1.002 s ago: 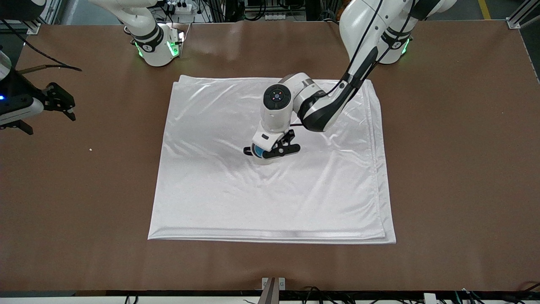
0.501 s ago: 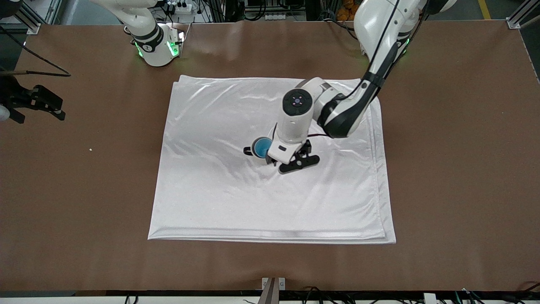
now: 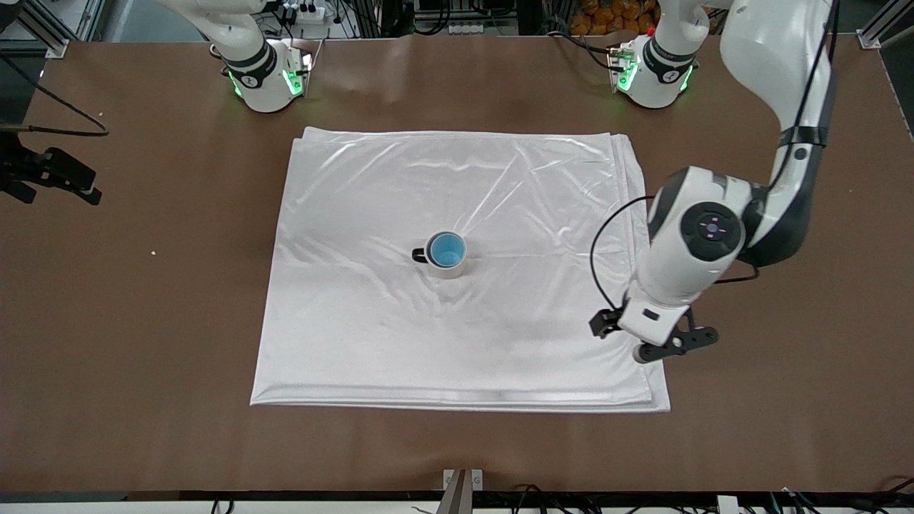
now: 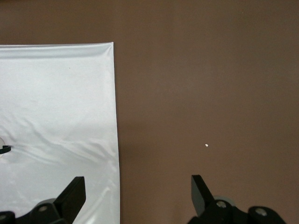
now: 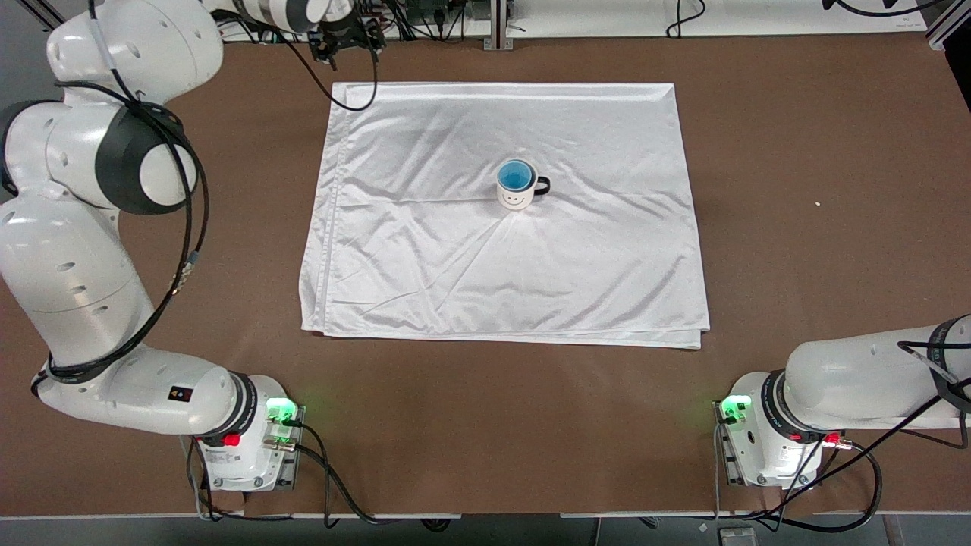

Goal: Place blue cup into white mug on cloth

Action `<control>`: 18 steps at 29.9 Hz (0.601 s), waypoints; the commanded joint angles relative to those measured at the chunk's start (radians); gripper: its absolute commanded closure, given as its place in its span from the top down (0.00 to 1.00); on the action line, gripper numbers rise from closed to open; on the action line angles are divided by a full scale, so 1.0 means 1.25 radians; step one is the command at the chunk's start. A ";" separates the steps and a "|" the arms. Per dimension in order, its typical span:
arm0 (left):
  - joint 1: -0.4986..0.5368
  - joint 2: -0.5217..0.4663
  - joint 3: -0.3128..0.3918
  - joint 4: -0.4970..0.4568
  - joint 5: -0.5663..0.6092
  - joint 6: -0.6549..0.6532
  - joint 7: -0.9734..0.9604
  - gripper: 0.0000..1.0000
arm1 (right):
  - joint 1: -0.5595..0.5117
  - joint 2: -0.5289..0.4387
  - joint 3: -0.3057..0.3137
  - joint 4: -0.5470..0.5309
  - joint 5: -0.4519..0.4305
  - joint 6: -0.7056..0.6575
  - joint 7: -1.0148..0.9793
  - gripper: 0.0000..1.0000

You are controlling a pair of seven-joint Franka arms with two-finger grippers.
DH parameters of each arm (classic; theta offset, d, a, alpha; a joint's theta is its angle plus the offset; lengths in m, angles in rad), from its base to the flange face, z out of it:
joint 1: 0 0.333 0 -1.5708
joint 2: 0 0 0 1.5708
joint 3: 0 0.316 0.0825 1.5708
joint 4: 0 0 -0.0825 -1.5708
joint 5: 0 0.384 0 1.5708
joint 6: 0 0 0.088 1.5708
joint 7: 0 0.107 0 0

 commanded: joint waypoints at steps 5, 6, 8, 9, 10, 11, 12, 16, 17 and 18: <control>0.112 -0.044 -0.014 -0.018 0.014 -0.021 0.162 1.00 | -0.020 0.005 0.014 0.014 0.015 -0.019 0.056 1.00; 0.120 -0.047 -0.014 -0.019 0.014 -0.026 0.164 1.00 | -0.020 0.002 0.014 0.013 0.015 -0.019 0.056 1.00; 0.134 -0.057 -0.014 -0.019 0.013 -0.033 0.164 1.00 | -0.019 0.001 0.014 0.013 0.015 -0.031 0.056 1.00; 0.137 -0.061 -0.014 -0.020 0.010 -0.033 0.163 1.00 | -0.019 0.001 0.011 0.014 0.015 -0.037 0.056 1.00; 0.142 -0.066 -0.015 -0.020 0.014 -0.035 0.162 1.00 | -0.019 0.001 0.011 0.014 0.015 -0.040 0.056 1.00; 0.147 -0.071 -0.015 -0.020 0.012 -0.037 0.163 1.00 | -0.019 0.000 0.011 0.014 0.014 -0.041 0.056 1.00; 0.153 -0.072 -0.015 -0.022 0.010 -0.037 0.164 1.00 | -0.019 -0.001 0.011 0.014 0.014 -0.042 0.056 1.00; 0.181 -0.077 -0.015 -0.022 0.009 -0.043 0.181 1.00 | -0.019 -0.005 0.011 0.013 0.014 -0.046 0.057 1.00; 0.195 -0.081 -0.017 -0.024 0.009 -0.044 0.200 1.00 | -0.019 -0.005 0.011 0.014 0.014 -0.046 0.057 1.00; 0.214 -0.086 -0.021 -0.025 0.007 -0.047 0.231 1.00 | -0.019 -0.004 0.011 0.014 0.014 -0.045 0.057 1.00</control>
